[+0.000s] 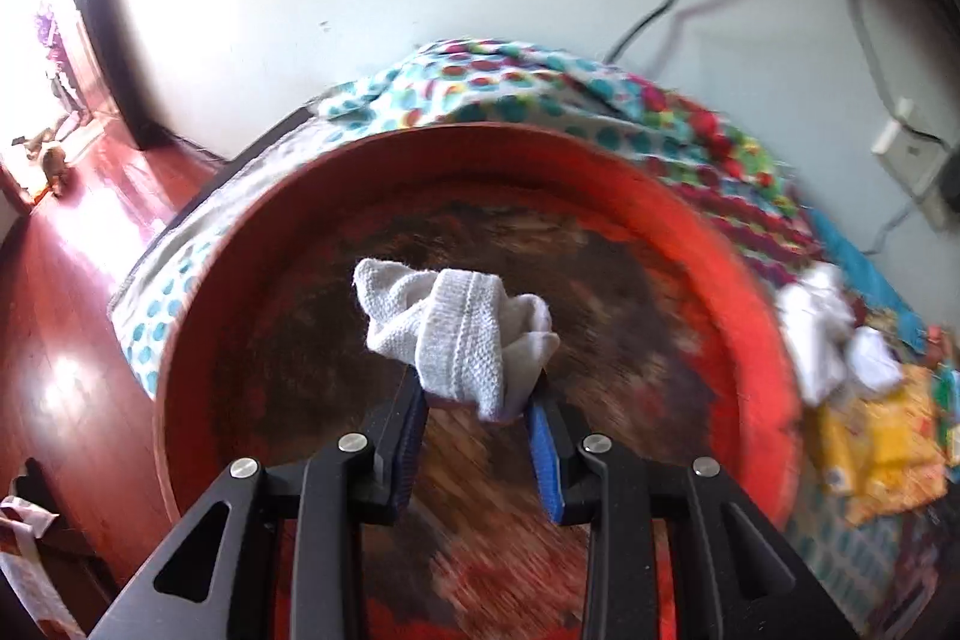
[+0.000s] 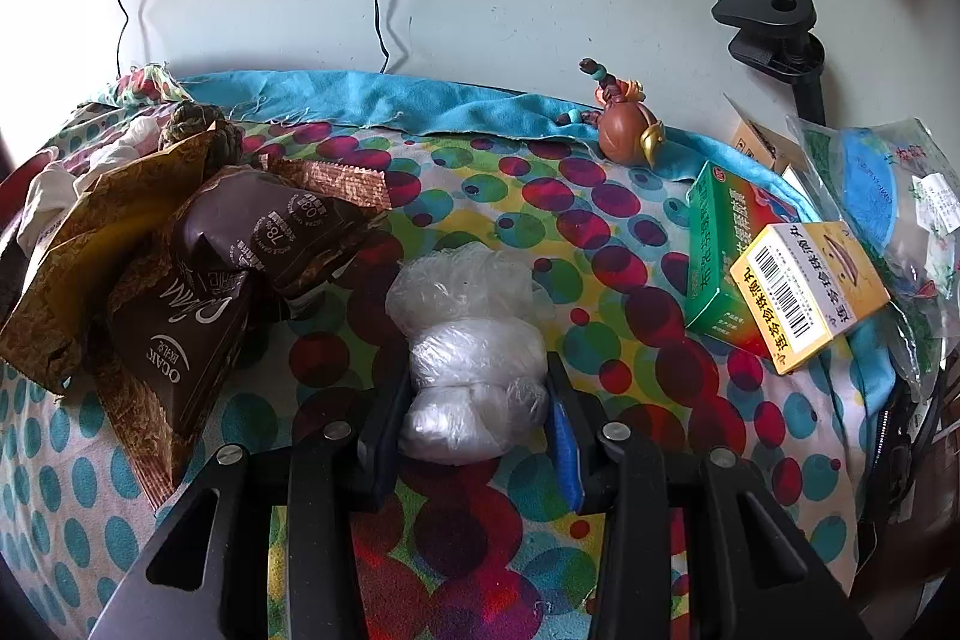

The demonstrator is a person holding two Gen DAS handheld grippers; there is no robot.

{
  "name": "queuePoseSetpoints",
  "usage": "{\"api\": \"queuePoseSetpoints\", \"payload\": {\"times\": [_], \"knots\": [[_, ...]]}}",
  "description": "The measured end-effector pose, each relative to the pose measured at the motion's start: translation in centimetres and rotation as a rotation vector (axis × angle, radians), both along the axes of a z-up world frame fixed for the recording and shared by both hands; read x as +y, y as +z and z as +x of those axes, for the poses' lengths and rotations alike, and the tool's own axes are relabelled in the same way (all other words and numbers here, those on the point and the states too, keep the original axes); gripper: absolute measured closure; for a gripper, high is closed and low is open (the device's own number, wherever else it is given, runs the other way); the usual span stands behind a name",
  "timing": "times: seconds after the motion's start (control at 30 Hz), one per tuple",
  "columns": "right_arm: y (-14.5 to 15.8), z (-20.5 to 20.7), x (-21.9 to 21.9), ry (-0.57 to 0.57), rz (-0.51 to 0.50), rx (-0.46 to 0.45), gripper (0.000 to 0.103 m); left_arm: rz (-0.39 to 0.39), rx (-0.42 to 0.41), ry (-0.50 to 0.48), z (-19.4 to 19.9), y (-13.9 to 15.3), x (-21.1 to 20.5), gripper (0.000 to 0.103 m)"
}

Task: Organize objects
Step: 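Carry the white sock into the red tray and open the left gripper, then lift the clear plastic bundle into the red tray and open the right gripper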

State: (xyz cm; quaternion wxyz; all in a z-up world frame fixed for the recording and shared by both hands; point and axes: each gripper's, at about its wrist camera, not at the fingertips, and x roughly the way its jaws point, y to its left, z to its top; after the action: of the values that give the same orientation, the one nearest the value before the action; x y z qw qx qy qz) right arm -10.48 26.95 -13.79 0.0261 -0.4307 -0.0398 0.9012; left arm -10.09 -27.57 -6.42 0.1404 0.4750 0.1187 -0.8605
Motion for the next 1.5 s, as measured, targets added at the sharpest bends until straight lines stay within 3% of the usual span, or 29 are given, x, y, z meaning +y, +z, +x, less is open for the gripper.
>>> {"api": "queuePoseSetpoints", "payload": {"times": [0.47,0.6,0.77,0.93,1.2,1.27,1.5], "knots": [[-0.2,-0.1,-0.2,0.000,0.023,0.000,0.064,0.055,-0.056,0.028,-6.3,-2.1,-5.6,0.071],[-0.1,0.0,-0.4,0.001,0.029,0.000,0.064,0.007,-0.074,0.022,-6.8,-2.4,-5.9,0.068],[-0.1,0.0,-0.4,0.002,0.030,0.000,0.063,0.003,-0.063,-0.005,-6.0,-2.6,-5.7,0.053],[-0.1,0.1,-0.4,0.002,0.030,0.000,0.063,-0.062,-0.058,-0.052,-4.6,-1.9,-4.3,0.045],[0.1,0.1,-0.3,0.002,0.016,0.000,0.063,-0.040,-0.008,-0.011,-0.9,0.4,-2.1,0.044],[0.1,0.1,-0.3,0.001,0.010,-0.001,0.063,-0.046,0.021,-0.007,0.8,1.1,-0.5,0.044],[0.1,0.2,-0.1,0.007,-0.003,0.001,0.064,-0.085,0.040,-0.166,6.4,2.0,8.7,0.044]]}}
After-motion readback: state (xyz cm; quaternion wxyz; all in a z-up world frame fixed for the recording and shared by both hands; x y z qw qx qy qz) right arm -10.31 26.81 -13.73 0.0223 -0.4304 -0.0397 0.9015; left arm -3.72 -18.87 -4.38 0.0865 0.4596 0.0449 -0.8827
